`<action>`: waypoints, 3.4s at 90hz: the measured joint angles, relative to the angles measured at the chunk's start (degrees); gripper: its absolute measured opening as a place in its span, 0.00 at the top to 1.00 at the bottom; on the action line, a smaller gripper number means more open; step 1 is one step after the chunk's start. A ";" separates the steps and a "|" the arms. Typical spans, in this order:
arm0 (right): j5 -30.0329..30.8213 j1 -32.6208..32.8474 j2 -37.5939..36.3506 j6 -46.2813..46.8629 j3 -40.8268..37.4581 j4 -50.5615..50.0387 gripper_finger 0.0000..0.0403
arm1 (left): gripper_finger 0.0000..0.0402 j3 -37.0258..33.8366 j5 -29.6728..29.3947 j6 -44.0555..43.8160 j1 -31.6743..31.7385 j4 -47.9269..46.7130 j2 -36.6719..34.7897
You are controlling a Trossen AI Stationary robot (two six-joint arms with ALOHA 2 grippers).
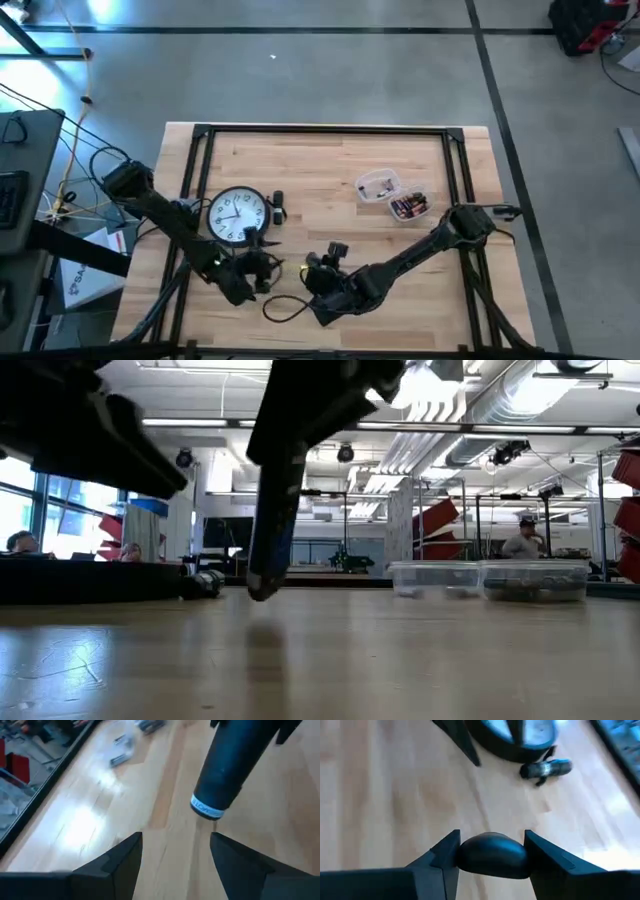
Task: Insert battery
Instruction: Put the black remote control on the table upside down, then open the black remote control battery cover
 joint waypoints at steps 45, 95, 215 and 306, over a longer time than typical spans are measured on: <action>19.50 -0.43 -0.11 23.24 -20.09 17.46 0.62 | 0.48 -15.94 -3.00 7.56 -0.18 25.67 -8.85; -0.68 -1.86 -0.11 27.79 -24.94 18.86 0.57 | 0.48 -15.99 7.87 9.58 3.59 32.33 -8.33; -38.38 -3.19 0.11 -4.44 -7.90 -8.17 0.56 | 0.48 -3.35 39.18 21.13 19.47 47.68 17.64; -33.83 -3.43 -0.07 -3.50 -4.58 -3.66 0.56 | 0.47 3.38 40.55 17.20 16.52 52.07 29.35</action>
